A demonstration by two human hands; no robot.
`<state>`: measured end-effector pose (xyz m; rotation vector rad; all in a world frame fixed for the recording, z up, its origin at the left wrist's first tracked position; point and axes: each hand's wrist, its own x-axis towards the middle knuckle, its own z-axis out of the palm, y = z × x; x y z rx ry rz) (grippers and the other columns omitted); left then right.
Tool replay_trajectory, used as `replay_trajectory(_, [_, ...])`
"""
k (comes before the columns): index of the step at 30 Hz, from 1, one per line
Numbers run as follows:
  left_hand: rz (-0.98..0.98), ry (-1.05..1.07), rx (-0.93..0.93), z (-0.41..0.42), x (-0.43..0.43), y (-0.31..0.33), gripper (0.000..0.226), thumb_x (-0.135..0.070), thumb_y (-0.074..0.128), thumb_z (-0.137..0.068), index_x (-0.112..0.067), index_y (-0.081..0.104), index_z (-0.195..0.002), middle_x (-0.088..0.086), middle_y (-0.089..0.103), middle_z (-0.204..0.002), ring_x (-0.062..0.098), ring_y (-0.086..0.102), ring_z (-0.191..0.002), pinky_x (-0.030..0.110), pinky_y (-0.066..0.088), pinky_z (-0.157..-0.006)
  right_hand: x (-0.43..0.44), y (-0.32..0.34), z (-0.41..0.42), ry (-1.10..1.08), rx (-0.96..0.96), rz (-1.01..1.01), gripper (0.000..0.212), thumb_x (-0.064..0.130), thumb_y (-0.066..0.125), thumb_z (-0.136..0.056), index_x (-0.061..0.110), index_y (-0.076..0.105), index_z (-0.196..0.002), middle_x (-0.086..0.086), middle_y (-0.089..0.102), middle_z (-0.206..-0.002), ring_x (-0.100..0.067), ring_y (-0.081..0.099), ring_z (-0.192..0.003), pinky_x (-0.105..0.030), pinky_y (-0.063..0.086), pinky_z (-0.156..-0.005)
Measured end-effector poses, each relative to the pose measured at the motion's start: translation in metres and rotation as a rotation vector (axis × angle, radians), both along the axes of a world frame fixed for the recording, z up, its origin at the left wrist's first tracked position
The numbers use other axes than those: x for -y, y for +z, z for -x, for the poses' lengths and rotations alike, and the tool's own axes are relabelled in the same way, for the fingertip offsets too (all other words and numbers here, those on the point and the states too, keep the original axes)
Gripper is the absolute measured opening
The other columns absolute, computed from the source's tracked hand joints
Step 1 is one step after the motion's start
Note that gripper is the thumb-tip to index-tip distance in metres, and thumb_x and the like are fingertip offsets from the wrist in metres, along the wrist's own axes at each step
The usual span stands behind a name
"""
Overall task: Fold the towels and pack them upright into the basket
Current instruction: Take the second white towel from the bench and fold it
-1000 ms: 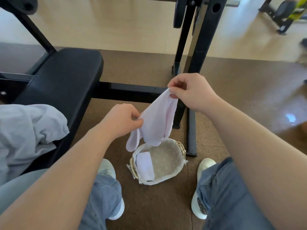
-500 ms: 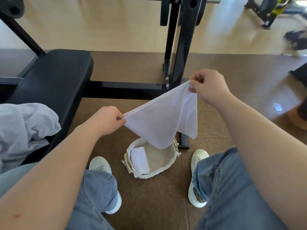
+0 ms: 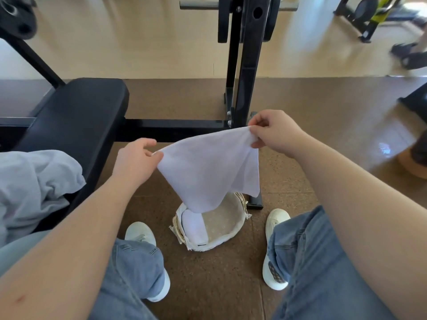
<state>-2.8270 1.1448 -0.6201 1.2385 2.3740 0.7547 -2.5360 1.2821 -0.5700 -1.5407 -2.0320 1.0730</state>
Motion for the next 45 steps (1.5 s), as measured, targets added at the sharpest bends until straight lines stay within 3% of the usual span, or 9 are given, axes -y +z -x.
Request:
replay_trajectory(3, [0.085,0.027,-0.129,0.001,-0.002,-0.006,0.03,-0.03,0.061,-0.101,-0.024,0.066,-0.13,0.004,0.07,-0.114,0.013,0.061,-0.088,0.025,0.048,-0.067,0.015,0.004,0.013,0.142,-0.043,0.043,0.009,0.02,0.056,-0.105,0.021,0.064,-0.102,-0.006,0.069,-0.102,-0.018,0.077,-0.07,-0.034,0.065,-0.07])
replay_trajectory(6, [0.152,-0.046,-0.127,-0.003,0.0,-0.012,0.046,-0.03,0.066,-0.098,-0.026,0.055,-0.143,0.006,0.063,-0.135,0.023,0.064,-0.11,0.032,0.053,-0.082,0.031,0.002,0.029,0.287,-0.016,-0.008,0.009,0.02,0.056,-0.105,0.024,0.063,-0.102,0.001,0.07,-0.096,-0.009,0.073,-0.068,-0.025,0.062,-0.065])
replay_trajectory(9, [0.113,-0.214,-0.031,-0.019,0.002,-0.009,0.058,-0.032,0.071,-0.095,-0.028,0.049,-0.148,0.002,0.054,-0.147,0.024,0.057,-0.128,0.037,0.051,-0.097,0.041,-0.003,0.044,0.401,0.002,-0.048,0.009,0.02,0.057,-0.104,0.026,0.064,-0.102,0.008,0.068,-0.092,0.002,0.064,-0.065,-0.012,0.052,-0.06])
replay_trajectory(13, [0.017,-0.463,0.197,-0.049,0.007,0.004,0.049,-0.033,0.069,-0.095,-0.03,0.056,-0.142,-0.012,0.061,-0.135,0.004,0.056,-0.121,0.031,0.046,-0.102,0.052,-0.009,0.054,0.498,-0.004,-0.027,0.009,0.02,0.06,-0.102,0.026,0.066,-0.105,0.015,0.064,-0.089,0.014,0.058,-0.069,-0.005,0.044,-0.06])
replay_trajectory(21, [-0.034,-0.476,0.237,-0.053,0.017,0.013,0.004,-0.033,0.069,-0.095,-0.033,0.069,-0.091,-0.012,0.069,-0.089,-0.001,0.065,-0.086,0.024,0.05,-0.082,0.062,-0.013,0.062,0.539,-0.043,0.037,0.008,0.021,0.065,-0.101,0.02,0.07,-0.107,0.003,0.069,-0.094,-0.008,0.068,-0.081,-0.023,0.062,-0.071])
replay_trajectory(28, [0.019,-0.499,0.232,-0.052,0.021,0.016,0.014,-0.036,0.062,-0.099,-0.031,0.074,-0.104,-0.01,0.074,-0.092,0.005,0.07,-0.087,0.029,0.058,-0.082,0.067,-0.011,0.063,0.486,-0.075,0.051,0.004,0.019,0.07,-0.097,0.018,0.069,-0.101,-0.002,0.073,-0.092,-0.022,0.075,-0.083,-0.036,0.065,-0.075])
replay_trajectory(33, [-0.052,-0.461,0.213,-0.048,0.026,0.024,0.022,-0.041,0.062,-0.099,-0.027,0.076,-0.089,-0.002,0.07,-0.074,0.017,0.065,-0.07,0.034,0.054,-0.066,0.069,-0.005,0.067,0.397,-0.125,0.008,0.005,0.017,0.072,-0.095,0.018,0.069,-0.098,-0.002,0.074,-0.089,-0.016,0.075,-0.073,-0.031,0.065,-0.072])
replay_trajectory(37, [-0.15,-0.382,0.191,-0.045,0.027,0.031,0.022,-0.04,0.057,-0.102,-0.025,0.072,-0.097,-0.005,0.069,-0.086,0.013,0.065,-0.082,0.029,0.052,-0.071,0.065,0.001,0.064,0.408,-0.039,0.048,0.004,0.016,0.074,-0.092,0.016,0.07,-0.093,0.0,0.074,-0.078,-0.012,0.07,-0.065,-0.032,0.065,-0.069])
replay_trajectory(45, [-0.179,-0.322,0.162,-0.035,0.031,0.035,0.022,-0.04,0.046,-0.107,-0.028,0.059,-0.119,-0.01,0.063,-0.106,0.01,0.061,-0.097,0.025,0.05,-0.075,0.075,-0.026,0.076,0.501,0.183,0.161,0.03,0.024,0.066,-0.099,0.022,0.068,-0.129,0.005,0.07,-0.115,-0.017,0.07,-0.1,-0.035,0.064,-0.083])
